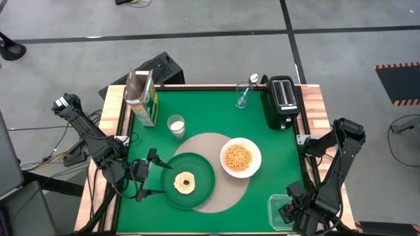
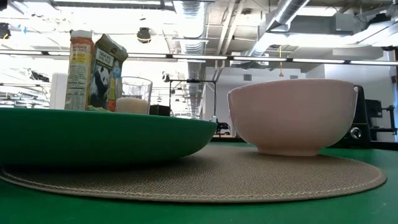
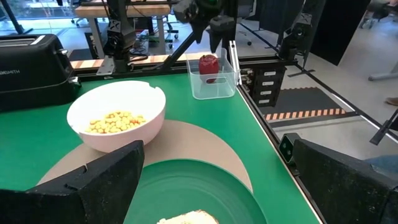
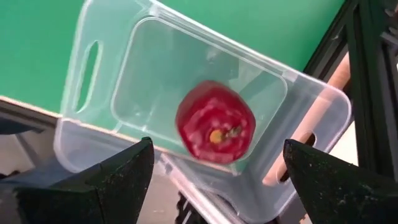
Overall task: Arrange a breakfast setting
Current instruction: Put the apple on the placemat
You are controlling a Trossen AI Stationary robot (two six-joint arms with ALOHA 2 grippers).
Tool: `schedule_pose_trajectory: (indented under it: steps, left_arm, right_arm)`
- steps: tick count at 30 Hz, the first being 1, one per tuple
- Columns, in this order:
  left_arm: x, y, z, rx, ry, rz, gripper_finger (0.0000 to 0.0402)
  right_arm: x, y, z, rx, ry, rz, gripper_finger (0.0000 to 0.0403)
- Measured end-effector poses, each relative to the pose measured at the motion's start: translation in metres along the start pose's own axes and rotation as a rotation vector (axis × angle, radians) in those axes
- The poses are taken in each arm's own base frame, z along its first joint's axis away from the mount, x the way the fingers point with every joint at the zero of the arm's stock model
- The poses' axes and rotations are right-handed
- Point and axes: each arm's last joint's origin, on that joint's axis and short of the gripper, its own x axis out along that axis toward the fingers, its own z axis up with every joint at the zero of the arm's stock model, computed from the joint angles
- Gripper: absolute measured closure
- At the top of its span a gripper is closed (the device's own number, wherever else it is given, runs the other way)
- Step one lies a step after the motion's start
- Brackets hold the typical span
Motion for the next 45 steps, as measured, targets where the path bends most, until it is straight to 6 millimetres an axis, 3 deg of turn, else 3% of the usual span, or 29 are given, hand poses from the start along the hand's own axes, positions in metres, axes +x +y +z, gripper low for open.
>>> schedule_pose_trajectory:
  steps: [25,36,45]
  left_arm:
    - [0.0,0.0,0.0,0.0,0.0,0.0,0.0003]
    - [0.0,0.0,0.0,0.0,0.0,0.001,0.0003]
    - [0.0,0.0,0.0,0.001,0.0,0.0,0.0003]
  right_arm:
    - [0.055,0.003,0.005,-0.001,0.101,0.042,0.0028]
    - [0.069,0.0,0.008,0.019,0.121,0.027,0.003]
    - [0.073,-0.002,0.009,0.018,0.14,0.006,0.0084]
